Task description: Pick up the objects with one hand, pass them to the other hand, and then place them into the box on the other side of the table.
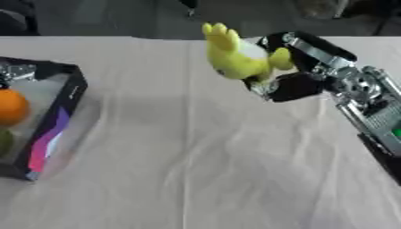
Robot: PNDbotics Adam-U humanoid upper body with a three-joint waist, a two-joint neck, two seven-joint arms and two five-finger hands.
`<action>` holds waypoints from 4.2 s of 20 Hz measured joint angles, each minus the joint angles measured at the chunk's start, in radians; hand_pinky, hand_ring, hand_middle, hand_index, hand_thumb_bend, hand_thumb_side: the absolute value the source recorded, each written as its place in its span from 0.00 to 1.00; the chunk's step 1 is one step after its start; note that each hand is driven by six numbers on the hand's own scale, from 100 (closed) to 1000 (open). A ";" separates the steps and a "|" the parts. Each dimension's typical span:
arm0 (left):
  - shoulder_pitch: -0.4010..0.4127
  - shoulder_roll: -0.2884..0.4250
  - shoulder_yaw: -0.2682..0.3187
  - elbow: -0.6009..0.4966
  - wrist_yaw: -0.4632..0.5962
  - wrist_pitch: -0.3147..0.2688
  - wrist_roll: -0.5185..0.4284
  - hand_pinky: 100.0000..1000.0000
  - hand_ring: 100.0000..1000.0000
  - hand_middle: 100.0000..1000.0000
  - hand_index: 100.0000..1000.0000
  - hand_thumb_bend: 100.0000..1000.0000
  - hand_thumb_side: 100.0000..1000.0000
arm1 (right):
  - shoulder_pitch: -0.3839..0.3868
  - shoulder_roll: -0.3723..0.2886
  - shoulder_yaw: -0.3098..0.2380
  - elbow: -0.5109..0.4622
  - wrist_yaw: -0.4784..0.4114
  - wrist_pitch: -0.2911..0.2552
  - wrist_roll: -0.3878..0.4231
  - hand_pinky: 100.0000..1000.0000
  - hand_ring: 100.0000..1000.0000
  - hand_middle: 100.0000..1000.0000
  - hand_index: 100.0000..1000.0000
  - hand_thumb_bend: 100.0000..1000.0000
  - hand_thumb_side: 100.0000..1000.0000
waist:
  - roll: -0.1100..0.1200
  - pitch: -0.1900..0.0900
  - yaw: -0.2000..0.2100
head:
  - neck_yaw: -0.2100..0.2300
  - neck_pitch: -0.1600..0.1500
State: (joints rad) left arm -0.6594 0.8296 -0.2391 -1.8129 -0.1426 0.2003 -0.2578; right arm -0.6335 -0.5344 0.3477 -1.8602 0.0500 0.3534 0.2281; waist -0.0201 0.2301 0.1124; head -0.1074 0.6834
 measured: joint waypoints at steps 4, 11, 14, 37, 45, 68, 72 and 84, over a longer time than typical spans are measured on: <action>-0.055 -0.024 -0.062 -0.015 -0.059 -0.030 -0.072 0.77 0.72 0.72 0.76 0.75 0.27 | -0.019 0.046 0.045 0.009 -0.002 -0.001 0.017 0.79 0.56 0.32 0.43 0.01 0.00 | 0.001 -0.001 0.000 | 0.000 0.000; -0.101 -0.070 -0.144 -0.024 -0.159 -0.041 -0.172 0.76 0.72 0.73 0.78 0.81 0.21 | -0.047 0.106 0.101 0.009 -0.004 0.008 0.056 0.79 0.56 0.32 0.43 0.00 0.00 | 0.001 -0.001 0.001 | 0.003 0.001; -0.104 -0.086 -0.158 -0.019 -0.203 -0.033 -0.180 0.76 0.71 0.72 0.77 0.88 0.21 | -0.054 0.126 0.118 0.008 -0.005 0.019 0.047 0.79 0.56 0.32 0.43 0.00 0.00 | 0.001 -0.001 0.004 | 0.003 0.001; -0.172 -0.216 -0.238 -0.063 -0.284 0.041 -0.260 0.72 0.63 0.60 0.70 0.73 0.20 | -0.079 0.223 0.196 0.011 0.113 0.014 0.062 0.79 0.56 0.32 0.43 0.00 0.00 | 0.005 -0.001 0.012 | 0.020 0.000; -0.172 -0.219 -0.242 -0.076 -0.265 0.076 -0.226 0.68 0.43 0.27 0.35 0.29 0.05 | -0.079 0.223 0.190 0.011 0.116 0.014 0.061 0.79 0.56 0.33 0.43 0.00 0.00 | 0.005 -0.001 0.012 | 0.026 0.000; -0.003 -0.087 -0.090 -0.098 -0.150 0.165 0.000 0.66 0.38 0.19 0.28 0.34 0.00 | -0.046 0.096 0.144 -0.047 0.139 -0.018 0.098 0.89 0.85 0.85 0.89 0.40 0.74 | 0.005 -0.001 0.005 | 0.046 0.019; 0.082 -0.012 -0.015 -0.079 -0.116 0.186 0.070 0.66 0.38 0.19 0.28 0.35 0.00 | -0.034 0.040 0.106 -0.073 0.123 0.001 0.059 0.88 0.84 0.84 0.89 0.38 0.67 | 0.005 -0.001 0.005 | 0.074 0.016; 0.168 0.056 0.125 0.208 -0.108 0.178 0.209 0.68 0.42 0.25 0.35 0.29 0.00 | -0.012 -0.054 0.015 -0.107 0.079 0.051 -0.061 0.87 0.82 0.81 0.84 0.28 0.51 | -0.009 -0.001 0.005 | 0.179 -0.019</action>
State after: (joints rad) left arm -0.4915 0.8859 -0.1140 -1.6052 -0.2508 0.3786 -0.0485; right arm -0.6450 -0.5880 0.3624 -1.9674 0.1290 0.4042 0.1675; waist -0.0291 0.2294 0.1179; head 0.0712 0.6645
